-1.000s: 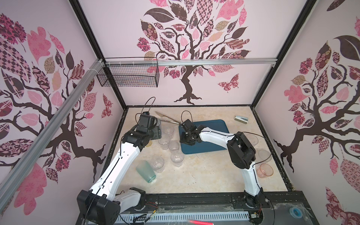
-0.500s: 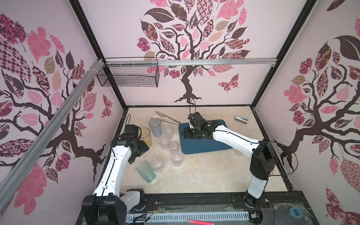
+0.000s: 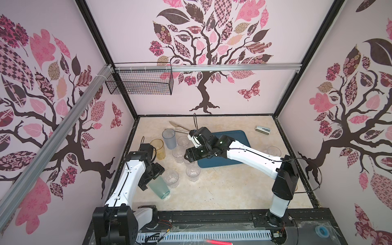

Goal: Place the glasses into the tray
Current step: Pick up the glass from the bottom-left of the table.

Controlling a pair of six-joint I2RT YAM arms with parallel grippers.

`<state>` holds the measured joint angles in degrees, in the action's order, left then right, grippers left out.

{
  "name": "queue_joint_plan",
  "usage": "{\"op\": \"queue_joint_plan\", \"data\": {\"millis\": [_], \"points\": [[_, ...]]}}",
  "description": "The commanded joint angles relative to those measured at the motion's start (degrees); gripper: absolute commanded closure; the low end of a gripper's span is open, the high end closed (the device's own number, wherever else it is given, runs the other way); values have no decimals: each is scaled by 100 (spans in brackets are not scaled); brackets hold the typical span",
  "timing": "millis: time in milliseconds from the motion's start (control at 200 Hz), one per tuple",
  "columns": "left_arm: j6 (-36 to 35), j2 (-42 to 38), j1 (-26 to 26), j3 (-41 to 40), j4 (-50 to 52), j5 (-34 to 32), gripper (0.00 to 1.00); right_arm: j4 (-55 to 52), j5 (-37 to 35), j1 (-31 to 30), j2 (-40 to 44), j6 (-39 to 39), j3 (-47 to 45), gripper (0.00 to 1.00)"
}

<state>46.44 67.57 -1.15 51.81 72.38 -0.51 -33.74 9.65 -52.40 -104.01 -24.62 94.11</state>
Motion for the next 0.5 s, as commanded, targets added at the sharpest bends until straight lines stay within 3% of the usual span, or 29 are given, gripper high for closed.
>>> {"op": "queue_joint_plan", "data": {"millis": [0, 265, 490], "points": [[81, -19, -23, -176, -268, 233, 3, -76, -42, 69, -173, 74, 39, 23], [71, -51, -19, -767, -886, 585, 4, -94, -288, 65, -112, 131, -202, 23], [323, 12, -14, -1178, -1378, 478, 5, -60, -432, 64, -72, 92, -343, 23]]}}
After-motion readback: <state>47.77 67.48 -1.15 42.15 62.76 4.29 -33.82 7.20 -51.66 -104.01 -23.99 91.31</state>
